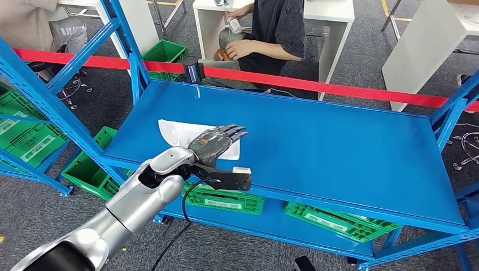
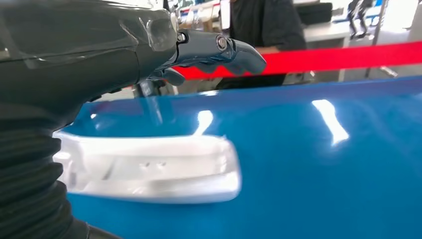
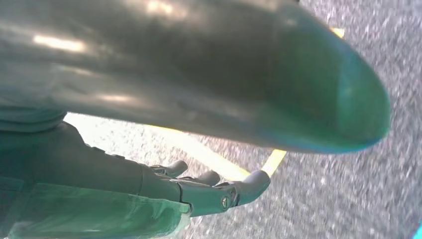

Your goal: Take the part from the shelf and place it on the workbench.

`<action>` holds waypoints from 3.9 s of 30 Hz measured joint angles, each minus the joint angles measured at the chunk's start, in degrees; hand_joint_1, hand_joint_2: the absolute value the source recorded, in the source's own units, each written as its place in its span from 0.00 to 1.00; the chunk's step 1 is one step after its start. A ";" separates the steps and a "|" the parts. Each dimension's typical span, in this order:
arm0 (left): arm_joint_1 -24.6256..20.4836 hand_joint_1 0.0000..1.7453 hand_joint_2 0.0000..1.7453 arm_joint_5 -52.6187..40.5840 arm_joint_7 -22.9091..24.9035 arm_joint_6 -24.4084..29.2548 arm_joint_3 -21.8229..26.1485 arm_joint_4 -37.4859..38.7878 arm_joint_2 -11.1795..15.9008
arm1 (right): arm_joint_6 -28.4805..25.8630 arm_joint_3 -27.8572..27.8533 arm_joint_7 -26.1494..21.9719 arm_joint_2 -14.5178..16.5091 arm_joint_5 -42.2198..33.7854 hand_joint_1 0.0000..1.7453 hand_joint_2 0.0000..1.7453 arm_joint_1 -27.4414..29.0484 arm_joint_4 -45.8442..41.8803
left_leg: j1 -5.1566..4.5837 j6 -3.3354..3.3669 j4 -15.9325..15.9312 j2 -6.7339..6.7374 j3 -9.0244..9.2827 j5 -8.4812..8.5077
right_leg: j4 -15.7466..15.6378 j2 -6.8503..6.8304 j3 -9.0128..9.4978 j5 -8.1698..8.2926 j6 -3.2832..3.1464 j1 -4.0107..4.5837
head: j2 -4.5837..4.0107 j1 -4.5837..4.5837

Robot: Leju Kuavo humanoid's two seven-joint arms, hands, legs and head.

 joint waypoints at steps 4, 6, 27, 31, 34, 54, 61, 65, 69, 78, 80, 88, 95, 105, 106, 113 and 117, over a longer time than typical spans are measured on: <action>-0.80 0.00 1.00 0.00 0.18 -0.25 0.35 2.14 -1.45 | -0.09 0.01 0.08 0.14 0.28 0.00 0.00 -0.18 0.00 | 0.52 0.45 -2.27 0.19 1.24 1.40 | 3.90 -0.22 -2.13 -1.93 0.19 0.08 | 0.00 0.11; -1.17 0.00 1.00 0.00 0.27 -0.39 0.33 3.68 -2.16 | -0.17 0.00 0.19 0.04 0.38 0.00 0.00 -0.29 0.01 | 0.38 0.56 -2.36 0.21 1.19 1.55 | 11.52 -0.25 -5.73 -4.88 -0.04 0.03 | 0.00 0.16; -4.17 0.00 1.00 0.51 1.03 -0.41 1.30 14.68 -4.88 | -0.13 -0.07 1.28 -0.17 1.33 0.00 0.00 -1.75 0.11 | 0.66 -1.05 5.76 -0.10 -3.24 -0.90 | 0.72 0.06 -0.68 0.04 -0.40 -0.10 | 0.00 -0.15; -4.86 0.00 1.00 0.52 1.07 -0.41 1.41 15.25 -5.10 | -0.13 -0.09 1.28 0.12 1.37 0.00 0.00 -1.92 0.15 | -0.06 0.17 0.48 -0.01 -0.66 0.18 | 0.43 -0.02 -0.81 0.32 0.13 -0.01 | 0.00 -0.14; -4.97 0.00 1.00 0.52 1.09 -0.39 1.49 15.51 -5.47 | -0.13 -0.09 1.28 0.19 1.37 0.00 0.00 -1.92 0.15 | 0.30 0.49 -1.11 0.15 0.23 1.20 | 2.78 -0.18 -2.08 -1.09 0.31 -0.02 | 0.00 -0.02; -5.04 0.00 1.00 0.48 1.81 -0.33 1.44 17.88 -6.02 | 2.28 -0.05 1.50 -0.79 2.40 0.00 0.00 -2.12 0.52 | 0.97 -2.59 16.80 -0.05 -8.51 -6.53 | 0.24 -0.35 0.02 -0.26 -0.81 -0.41 | 0.00 -0.14; -7.13 0.00 1.00 -0.19 2.28 0.28 2.12 21.14 -7.41 | 3.57 -0.09 1.76 -0.90 3.28 0.00 0.00 -2.58 0.69 | 0.06 -0.05 0.22 -0.07 -0.58 0.53 | 0.04 -0.10 -0.23 0.08 -0.22 -0.03 | 0.00 -0.01; -7.97 0.00 1.00 -1.49 6.98 2.43 2.86 22.85 -7.77 | 3.74 -0.20 1.86 -0.92 3.55 0.00 0.00 -2.54 0.70 | 0.62 0.54 -2.36 0.14 0.78 1.93 | 3.34 -0.25 -1.94 -1.71 0.11 0.10 | 0.00 0.15; -8.08 0.00 1.00 -2.07 8.85 3.56 3.20 24.90 -7.66 | 3.74 -0.25 1.90 -1.29 3.63 0.00 0.00 -2.23 0.77 | 0.40 0.64 -2.42 0.13 0.73 2.08 | 15.66 -0.29 -7.70 -6.12 0.09 -0.18 | 0.00 0.21; -8.24 0.00 1.00 -2.40 9.18 4.12 3.91 26.94 -7.73 | 3.59 -0.62 1.96 -1.35 3.82 0.00 0.00 -2.14 0.81 | 0.35 -1.20 0.22 -0.13 -0.61 0.68 | 0.55 -0.27 -0.07 -0.43 0.44 -0.38 | 0.00 0.09; -8.41 0.00 1.00 -2.55 9.43 4.27 4.14 27.21 -7.71 | 3.49 -0.83 1.96 -1.31 3.97 0.00 0.00 -2.15 0.81 | 0.59 -1.81 2.72 -0.10 -1.84 -1.06 | 0.47 -0.22 -0.04 -0.30 -0.15 -0.64 | 0.00 -0.04; -8.70 0.00 1.00 -5.12 12.58 4.58 4.33 28.23 -7.54 | 1.63 -2.13 1.94 -0.40 4.01 0.00 0.00 -1.88 0.79 | 0.74 -1.22 6.88 -0.13 -4.00 -0.95 | 0.44 0.01 0.10 -0.33 -0.54 -0.08 | 0.00 -0.11; -9.07 0.00 1.00 -5.35 13.07 4.74 4.60 28.33 -7.79 | 1.49 -2.79 1.95 0.23 4.13 0.00 0.00 -1.75 0.76 | 0.25 0.52 -1.63 0.11 0.16 1.68 | 1.45 -0.15 -0.99 -0.82 0.27 0.06 | 0.00 -0.02; -8.80 0.00 1.00 -5.46 13.20 4.84 4.56 28.83 -8.10 | 1.48 -3.09 1.96 -0.13 4.15 0.00 0.00 -1.53 0.79 | 0.03 -0.42 -0.63 -0.09 -0.06 1.27 | 1.08 -0.57 -0.88 -0.16 1.88 -0.45 | 0.00 0.10; -8.81 0.00 1.00 -5.51 13.27 4.85 4.57 28.83 -8.11 | 1.47 -3.11 1.96 -0.13 4.15 0.00 0.00 -1.52 0.79 | -0.07 -0.66 -0.34 -0.11 -0.29 1.14 | 0.29 -0.55 -0.50 -0.01 1.39 -0.33 | 0.00 0.07; -8.93 0.99 1.00 -5.38 13.05 4.33 4.70 28.93 -8.04 | 2.16 -3.24 1.92 -0.38 4.56 0.00 0.00 -1.50 0.79 | 0.75 -2.61 10.77 -0.07 -5.59 -5.03 | 0.26 -0.34 -0.59 0.38 -0.66 -0.58 | 0.00 -0.21; -8.88 0.85 1.00 -4.77 12.15 3.09 4.90 29.30 -8.08 | 2.56 -3.37 1.86 -0.81 4.93 0.00 0.00 -1.51 0.79 | 1.00 -2.52 13.15 -0.07 -6.59 -4.18 | 0.27 -0.29 -0.57 0.39 -0.69 -0.41 | 0.00 -0.22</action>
